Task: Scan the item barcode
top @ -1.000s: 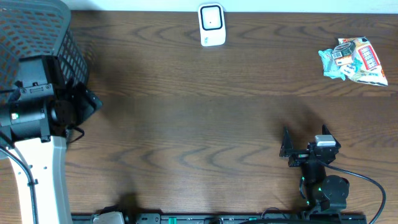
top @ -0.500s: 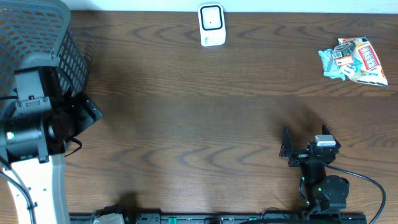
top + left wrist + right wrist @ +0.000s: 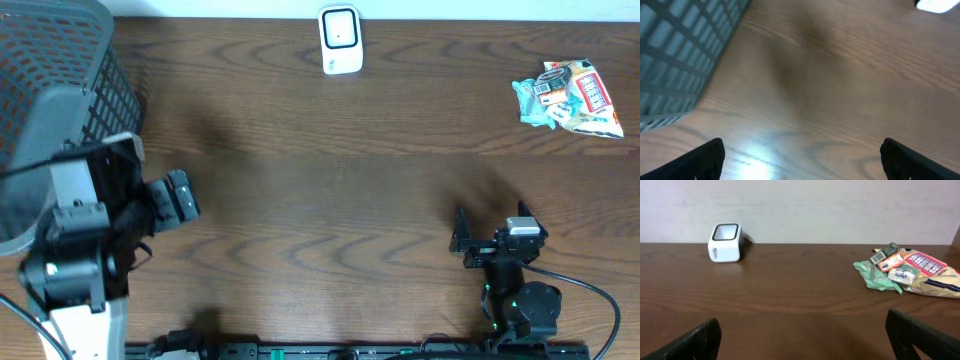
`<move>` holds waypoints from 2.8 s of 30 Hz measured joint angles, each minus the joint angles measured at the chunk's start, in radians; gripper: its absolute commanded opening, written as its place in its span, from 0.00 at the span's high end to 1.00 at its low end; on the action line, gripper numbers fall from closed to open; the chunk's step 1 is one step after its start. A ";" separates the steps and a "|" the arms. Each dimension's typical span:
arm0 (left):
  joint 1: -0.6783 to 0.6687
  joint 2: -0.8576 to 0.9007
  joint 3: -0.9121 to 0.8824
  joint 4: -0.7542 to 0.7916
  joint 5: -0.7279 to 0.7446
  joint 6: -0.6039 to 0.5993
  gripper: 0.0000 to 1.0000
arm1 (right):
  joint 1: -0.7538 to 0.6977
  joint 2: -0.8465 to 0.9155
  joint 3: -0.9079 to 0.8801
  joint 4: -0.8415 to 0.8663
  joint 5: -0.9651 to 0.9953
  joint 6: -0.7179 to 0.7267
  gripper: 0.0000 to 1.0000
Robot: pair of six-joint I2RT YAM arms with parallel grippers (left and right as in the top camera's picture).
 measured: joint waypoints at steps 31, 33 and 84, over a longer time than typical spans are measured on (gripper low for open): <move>-0.001 -0.621 -0.576 0.121 0.055 0.020 0.02 | 0.000 -0.002 0.000 0.000 0.001 0.000 0.01; -0.006 -0.661 -0.576 0.148 0.056 0.020 0.03 | 0.000 -0.002 0.000 0.000 0.000 0.000 0.01; -0.084 -0.937 -1.128 1.171 0.078 -0.042 0.02 | 0.000 -0.002 0.000 0.000 0.000 0.000 0.01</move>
